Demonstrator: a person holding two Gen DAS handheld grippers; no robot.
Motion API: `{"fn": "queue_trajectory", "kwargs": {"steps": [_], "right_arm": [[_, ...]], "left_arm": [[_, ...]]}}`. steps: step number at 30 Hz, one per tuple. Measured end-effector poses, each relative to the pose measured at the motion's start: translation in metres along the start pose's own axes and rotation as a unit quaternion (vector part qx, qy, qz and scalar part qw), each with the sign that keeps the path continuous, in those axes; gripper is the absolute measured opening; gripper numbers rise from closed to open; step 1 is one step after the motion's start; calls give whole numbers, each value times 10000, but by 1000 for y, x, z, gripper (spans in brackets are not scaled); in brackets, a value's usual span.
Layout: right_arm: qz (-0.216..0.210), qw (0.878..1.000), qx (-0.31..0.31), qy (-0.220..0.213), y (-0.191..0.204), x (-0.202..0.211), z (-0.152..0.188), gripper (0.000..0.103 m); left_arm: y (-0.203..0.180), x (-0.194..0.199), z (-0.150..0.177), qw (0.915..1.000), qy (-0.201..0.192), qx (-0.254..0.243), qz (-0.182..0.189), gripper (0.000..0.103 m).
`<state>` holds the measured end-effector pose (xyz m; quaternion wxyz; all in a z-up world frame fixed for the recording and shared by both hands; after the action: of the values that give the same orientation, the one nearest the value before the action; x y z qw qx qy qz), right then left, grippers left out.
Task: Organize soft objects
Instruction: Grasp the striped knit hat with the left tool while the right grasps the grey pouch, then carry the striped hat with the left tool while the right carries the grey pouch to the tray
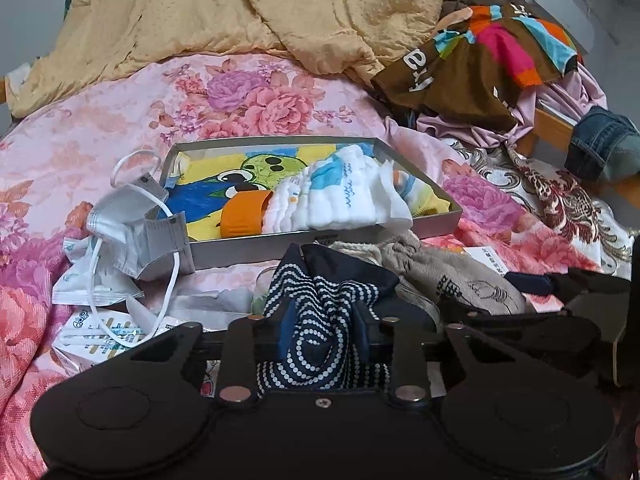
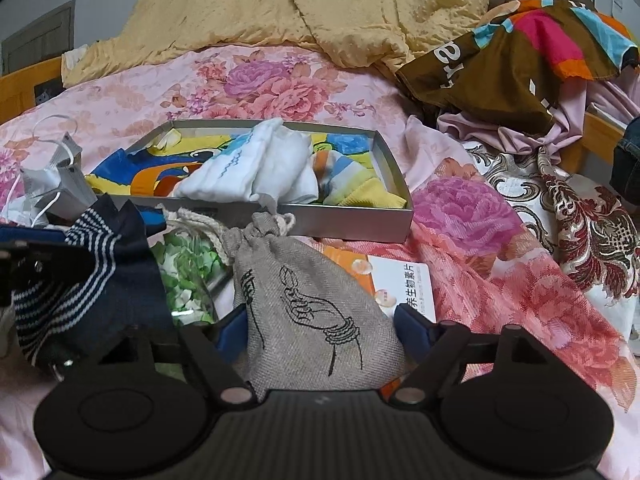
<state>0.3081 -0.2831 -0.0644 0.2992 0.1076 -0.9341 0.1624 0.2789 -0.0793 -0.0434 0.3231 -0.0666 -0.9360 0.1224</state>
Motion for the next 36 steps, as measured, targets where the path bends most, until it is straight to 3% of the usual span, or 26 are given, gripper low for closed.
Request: {"fn": "queue_trajectory", "kwargs": {"steps": [5,11,21,36], "right_arm": [[-62,9999,-88,7,-4,6,3,71],[-343,9988,-335,20,-9,17,5,61],[-614,9953,-725,-188,-21,28,8,25],[-500,9889,-660,-1235,-19,61,1,24]], "left_arm": [[0,0,0,10000,-7,55,43,15],[-6,2,3,9999,27,-12,113,12],[-15,14,6,9998,9,8,205,6],[-21,37,-5,9994,-188,13,291,0]]}}
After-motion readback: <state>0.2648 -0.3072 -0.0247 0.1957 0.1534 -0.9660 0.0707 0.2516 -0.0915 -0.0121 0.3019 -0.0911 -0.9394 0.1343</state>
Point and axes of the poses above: each gripper's, at about its wrist camera, not at the fingertips, and x roughly against the way its jaws point, y to its left, z to its underside, the point moved 1 cm from there along -x, roughly the way its jaws point, and after that the axes turned 9 degrees about x, right-handed, at the moved point
